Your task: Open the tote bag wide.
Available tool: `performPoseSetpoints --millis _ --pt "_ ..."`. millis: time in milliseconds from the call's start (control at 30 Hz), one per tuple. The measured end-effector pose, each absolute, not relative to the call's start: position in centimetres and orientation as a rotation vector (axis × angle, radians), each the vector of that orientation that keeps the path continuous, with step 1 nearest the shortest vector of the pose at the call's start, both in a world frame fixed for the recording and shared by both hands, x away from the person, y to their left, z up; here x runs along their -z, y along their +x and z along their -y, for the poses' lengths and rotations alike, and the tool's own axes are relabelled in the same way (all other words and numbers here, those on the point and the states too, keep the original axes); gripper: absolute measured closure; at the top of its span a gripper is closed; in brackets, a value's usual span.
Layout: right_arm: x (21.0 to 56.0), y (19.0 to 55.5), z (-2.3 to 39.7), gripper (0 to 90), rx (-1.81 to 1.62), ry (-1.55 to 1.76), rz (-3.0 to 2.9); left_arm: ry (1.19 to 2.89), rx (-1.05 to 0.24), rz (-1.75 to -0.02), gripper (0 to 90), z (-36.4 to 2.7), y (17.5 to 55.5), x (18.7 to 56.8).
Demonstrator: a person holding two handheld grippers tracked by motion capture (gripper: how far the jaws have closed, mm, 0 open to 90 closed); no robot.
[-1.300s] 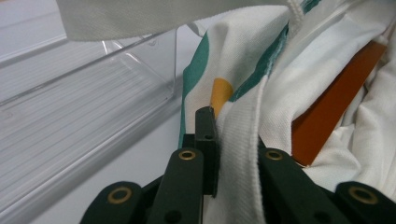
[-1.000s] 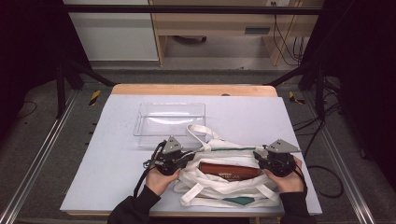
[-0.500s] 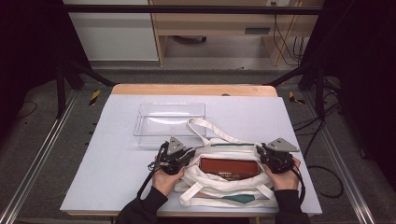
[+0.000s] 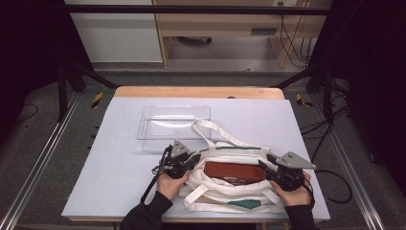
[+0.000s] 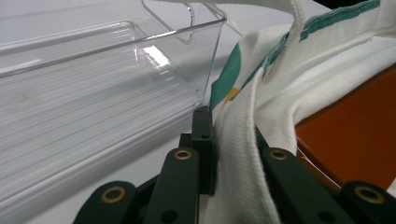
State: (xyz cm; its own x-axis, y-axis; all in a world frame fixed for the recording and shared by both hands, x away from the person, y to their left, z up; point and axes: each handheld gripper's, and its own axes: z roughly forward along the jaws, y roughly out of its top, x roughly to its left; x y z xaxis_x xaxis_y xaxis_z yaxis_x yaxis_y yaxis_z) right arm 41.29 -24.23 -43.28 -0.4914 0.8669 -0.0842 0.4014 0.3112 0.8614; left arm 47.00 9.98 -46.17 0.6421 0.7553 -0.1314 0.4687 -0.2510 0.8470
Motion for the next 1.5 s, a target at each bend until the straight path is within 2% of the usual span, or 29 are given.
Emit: performPoseSetpoints --millis 67,200,333,567,733,767,833,967,1067,1200,1300,1500 --pt "43.9 41.5 24.4 67.9 -1.071 1.132 -2.053 1.903 -0.378 -0.962 81.7 -10.0 47.0 46.2" --pt "44.2 41.9 24.3 83.8 -1.04 1.128 -2.077 1.904 -0.368 -0.969 81.6 -10.0 47.1 46.2" --pt "44.4 42.8 24.3 85.5 -1.033 1.158 -2.059 1.914 -0.371 -0.965 80.9 -9.9 47.1 46.3" --pt "45.9 45.0 24.7 82.8 -1.019 1.299 -2.07 1.949 -0.401 -0.967 79.3 -9.4 47.5 47.0" --pt "45.7 44.7 24.8 74.8 -1.021 1.307 -2.036 1.954 -0.396 -0.988 74.2 -9.5 47.8 47.2" --pt "45.2 44.0 24.9 69.7 -1.036 1.278 -1.998 1.942 -0.392 -0.984 69.4 -9.8 47.6 46.8" --pt "44.4 42.9 25.2 65.7 -1.093 1.277 -1.957 1.931 -0.397 -0.969 63.6 -10.4 47.4 46.2" --pt "43.3 40.4 25.3 63.4 -1.188 1.259 -1.962 1.863 -0.428 -0.906 53.2 -11.8 46.2 44.3" --pt "43.3 38.7 24.7 64.1 -1.179 1.232 -1.999 1.847 -0.481 -0.841 53.5 -12.0 44.9 43.0" --pt "43.6 37.4 24.0 67.1 -1.185 1.247 -2.032 1.883 -0.5 -0.757 62.6 -10.9 43.7 42.6" --pt "44.0 37.2 23.7 69.5 -1.179 1.259 -2.051 1.93 -0.508 -0.743 66.8 -10.0 43.9 43.0" --pt "45.2 37.0 23.7 72.7 -1.138 1.311 -2.097 2.021 -0.533 -0.757 69.4 -9.1 44.8 44.2"
